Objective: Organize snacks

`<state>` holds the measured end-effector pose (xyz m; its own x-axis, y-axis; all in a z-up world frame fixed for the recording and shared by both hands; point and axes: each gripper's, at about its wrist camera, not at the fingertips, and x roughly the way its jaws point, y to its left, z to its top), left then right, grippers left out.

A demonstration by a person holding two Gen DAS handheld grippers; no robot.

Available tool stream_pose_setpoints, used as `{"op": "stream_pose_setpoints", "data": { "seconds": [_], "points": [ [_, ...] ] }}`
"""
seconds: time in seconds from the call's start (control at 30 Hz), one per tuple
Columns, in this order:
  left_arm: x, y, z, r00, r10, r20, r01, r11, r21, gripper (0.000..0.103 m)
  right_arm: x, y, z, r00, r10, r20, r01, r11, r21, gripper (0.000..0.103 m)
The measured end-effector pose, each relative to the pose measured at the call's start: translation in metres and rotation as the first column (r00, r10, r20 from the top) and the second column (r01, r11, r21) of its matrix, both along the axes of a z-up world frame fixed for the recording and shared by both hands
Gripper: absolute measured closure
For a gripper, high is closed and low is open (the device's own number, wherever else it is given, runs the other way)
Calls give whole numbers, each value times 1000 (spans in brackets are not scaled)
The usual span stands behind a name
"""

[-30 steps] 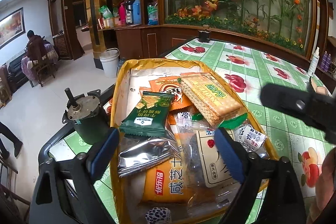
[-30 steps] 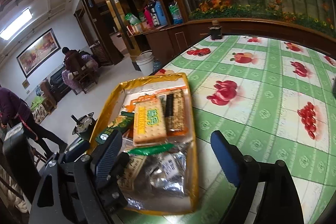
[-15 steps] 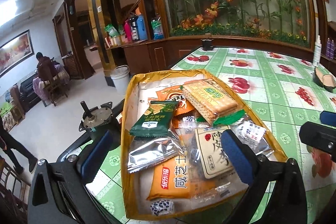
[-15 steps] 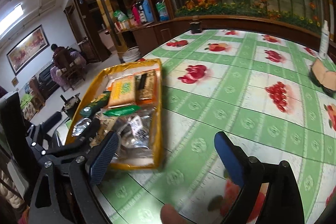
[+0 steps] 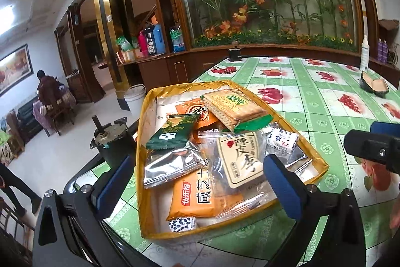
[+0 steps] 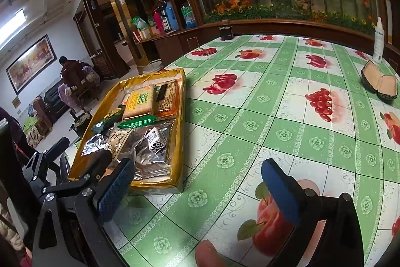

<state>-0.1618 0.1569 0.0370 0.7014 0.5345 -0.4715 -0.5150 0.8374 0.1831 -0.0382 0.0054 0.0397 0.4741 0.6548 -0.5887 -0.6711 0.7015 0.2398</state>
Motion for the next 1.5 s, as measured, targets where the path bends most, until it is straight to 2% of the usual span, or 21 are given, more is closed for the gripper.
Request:
{"op": "stream_pose_setpoints", "data": {
  "seconds": [0.2,0.33,0.53,0.97,1.07,1.5],
  "points": [
    [-3,-2,-4,999,40,-6,-40,998,50,0,-4,7,-2,1000,30,4,-30,999,-12,0],
    [-4,4,-4,1000,30,-8,-29,999,18,0,-7,11,-4,998,55,8,-55,998,-21,0],
    [-9,15,-2,998,63,16,-62,998,-28,0,-10,14,-4,998,66,25,-65,997,-31,0],
    [-14,12,-3,996,80,27,-80,997,-12,0,-15,16,-4,995,90,38,-88,995,-36,0],
    [-14,13,-2,996,80,28,-80,997,-21,0,-13,17,-6,995,97,18,-96,995,-36,0],
    [-15,19,-2,995,95,21,-93,993,-72,0,-17,18,-5,993,112,27,-111,993,-35,0]
  ]
}}
